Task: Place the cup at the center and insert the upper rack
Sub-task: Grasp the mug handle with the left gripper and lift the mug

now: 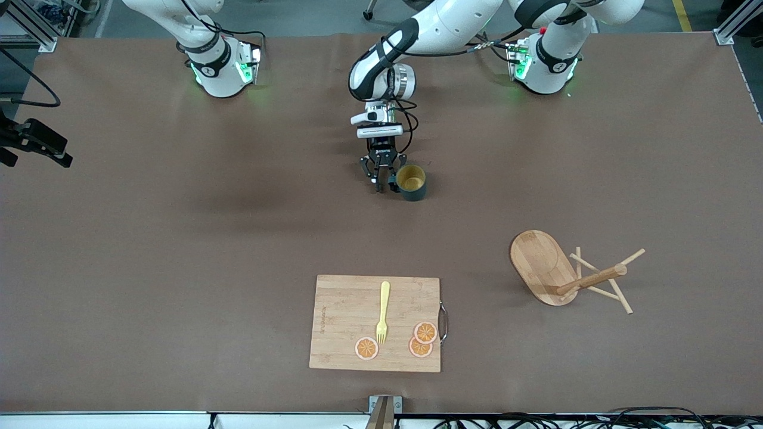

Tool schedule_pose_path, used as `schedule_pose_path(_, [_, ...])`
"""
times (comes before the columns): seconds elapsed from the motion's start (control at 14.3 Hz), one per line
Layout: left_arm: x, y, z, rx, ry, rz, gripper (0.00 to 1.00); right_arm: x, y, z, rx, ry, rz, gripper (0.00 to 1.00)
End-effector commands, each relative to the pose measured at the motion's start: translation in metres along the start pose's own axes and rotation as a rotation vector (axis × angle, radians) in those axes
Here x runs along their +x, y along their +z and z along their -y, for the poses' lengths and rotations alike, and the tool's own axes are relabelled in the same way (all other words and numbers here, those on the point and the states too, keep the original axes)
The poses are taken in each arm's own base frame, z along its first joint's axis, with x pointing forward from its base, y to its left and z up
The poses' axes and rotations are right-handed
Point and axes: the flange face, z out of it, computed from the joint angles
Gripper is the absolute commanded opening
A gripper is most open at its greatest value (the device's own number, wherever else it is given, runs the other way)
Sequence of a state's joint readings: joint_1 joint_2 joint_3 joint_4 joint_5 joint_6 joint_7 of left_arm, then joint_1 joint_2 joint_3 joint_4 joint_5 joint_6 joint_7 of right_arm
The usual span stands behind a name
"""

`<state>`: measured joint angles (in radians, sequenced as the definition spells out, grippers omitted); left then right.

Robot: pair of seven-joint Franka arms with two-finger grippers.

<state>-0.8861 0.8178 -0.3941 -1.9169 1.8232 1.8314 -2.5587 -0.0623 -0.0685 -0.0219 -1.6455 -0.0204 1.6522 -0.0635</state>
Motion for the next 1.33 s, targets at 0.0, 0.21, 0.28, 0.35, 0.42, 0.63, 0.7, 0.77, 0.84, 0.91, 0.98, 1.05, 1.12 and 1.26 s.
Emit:
schedule_pose_path(0.0, [0.001, 0.006, 0.000, -0.010, -0.043, 0.002, 0.25, -0.005, -0.005, 0.003, -0.002, 0.012, -0.001, 1.00])
schedule_pose_path(0.21, [0.005, 0.005, 0.001, -0.023, -0.115, 0.028, 0.12, -0.005, -0.005, 0.004, -0.002, 0.010, -0.002, 1.00])
schedule_pose_path(0.28, [0.009, 0.004, 0.000, -0.025, -0.134, 0.028, 0.08, -0.005, -0.005, 0.004, -0.002, 0.010, -0.002, 1.00])
schedule_pose_path(0.35, [0.013, 0.009, 0.001, -0.016, -0.144, 0.030, 0.05, -0.005, -0.005, 0.004, -0.002, 0.010, -0.002, 1.00])
schedule_pose_path(0.42, [0.015, 0.009, 0.000, -0.014, -0.152, 0.037, 0.03, -0.005, -0.005, 0.003, -0.002, 0.012, -0.001, 1.00])
schedule_pose_path(0.63, [0.034, 0.005, -0.006, 0.002, -0.199, 0.080, 0.00, -0.007, -0.003, 0.001, -0.002, 0.016, 0.012, 1.00])
schedule_pose_path(0.7, [0.044, 0.005, -0.010, 0.009, -0.223, 0.098, 0.00, -0.007, -0.003, 0.001, -0.002, 0.015, 0.012, 1.00])
schedule_pose_path(0.77, [0.053, 0.003, -0.013, 0.018, -0.244, 0.114, 0.00, -0.007, -0.003, 0.002, -0.002, 0.013, 0.012, 1.00])
schedule_pose_path(0.84, [0.067, 0.002, -0.019, 0.031, -0.274, 0.132, 0.00, -0.007, -0.003, 0.002, -0.002, 0.015, 0.012, 1.00])
schedule_pose_path(0.91, [0.080, 0.003, -0.023, 0.058, -0.295, 0.150, 0.00, -0.007, -0.003, 0.002, -0.002, 0.013, 0.012, 1.00])
schedule_pose_path(0.98, [0.098, 0.002, -0.030, 0.088, -0.316, 0.178, 0.00, -0.007, -0.003, 0.002, -0.002, 0.015, 0.012, 1.00])
schedule_pose_path(1.05, [0.116, 0.000, -0.035, 0.124, -0.331, 0.211, 0.00, -0.007, -0.003, 0.000, -0.002, 0.018, 0.012, 1.00])
schedule_pose_path(1.12, [0.140, -0.002, -0.043, 0.164, -0.355, 0.255, 0.00, -0.007, -0.003, -0.002, -0.002, 0.019, 0.013, 1.00])
schedule_pose_path(1.26, [0.190, 0.002, -0.050, 0.223, -0.409, 0.335, 0.00, -0.007, -0.003, -0.002, -0.002, 0.021, 0.013, 1.00])
